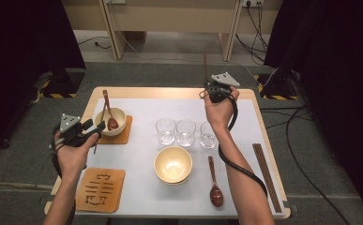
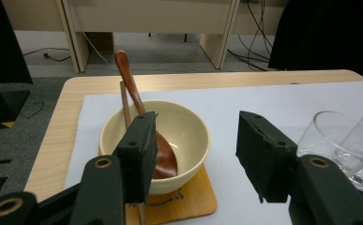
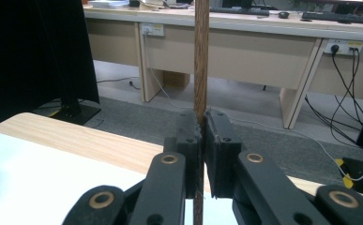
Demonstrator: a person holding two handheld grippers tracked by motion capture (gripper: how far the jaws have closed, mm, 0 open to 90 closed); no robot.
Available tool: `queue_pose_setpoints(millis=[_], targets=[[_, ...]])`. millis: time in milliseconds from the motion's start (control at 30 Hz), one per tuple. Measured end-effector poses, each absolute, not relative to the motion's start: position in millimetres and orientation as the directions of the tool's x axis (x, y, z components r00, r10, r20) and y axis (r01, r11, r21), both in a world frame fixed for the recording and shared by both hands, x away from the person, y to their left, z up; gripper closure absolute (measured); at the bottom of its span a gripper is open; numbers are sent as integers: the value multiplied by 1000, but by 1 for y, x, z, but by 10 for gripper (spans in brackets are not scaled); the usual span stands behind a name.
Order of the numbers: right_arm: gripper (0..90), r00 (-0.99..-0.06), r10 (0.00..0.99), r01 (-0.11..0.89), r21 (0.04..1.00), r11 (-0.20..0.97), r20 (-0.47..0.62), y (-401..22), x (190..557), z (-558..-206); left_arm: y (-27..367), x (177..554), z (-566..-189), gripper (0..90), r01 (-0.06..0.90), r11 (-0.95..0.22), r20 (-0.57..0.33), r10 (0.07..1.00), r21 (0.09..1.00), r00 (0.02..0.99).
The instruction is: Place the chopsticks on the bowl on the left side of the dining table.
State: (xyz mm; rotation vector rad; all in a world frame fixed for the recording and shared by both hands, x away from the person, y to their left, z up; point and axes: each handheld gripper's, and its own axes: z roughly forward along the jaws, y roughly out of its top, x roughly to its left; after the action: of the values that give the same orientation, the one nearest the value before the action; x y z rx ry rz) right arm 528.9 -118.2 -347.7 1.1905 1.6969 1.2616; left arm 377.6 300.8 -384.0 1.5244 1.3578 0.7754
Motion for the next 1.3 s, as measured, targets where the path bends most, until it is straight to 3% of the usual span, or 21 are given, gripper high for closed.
queue_pose_setpoints(millis=[667, 1300], targets=[[852, -359, 933, 253, 963, 87, 10, -107, 531, -347, 241, 409, -362, 476, 358, -21, -115, 928, 934, 355], [852, -395, 919, 243, 965, 97, 8, -90, 527, -350, 187, 461, -340, 495, 317, -64, -89, 891, 946, 445]])
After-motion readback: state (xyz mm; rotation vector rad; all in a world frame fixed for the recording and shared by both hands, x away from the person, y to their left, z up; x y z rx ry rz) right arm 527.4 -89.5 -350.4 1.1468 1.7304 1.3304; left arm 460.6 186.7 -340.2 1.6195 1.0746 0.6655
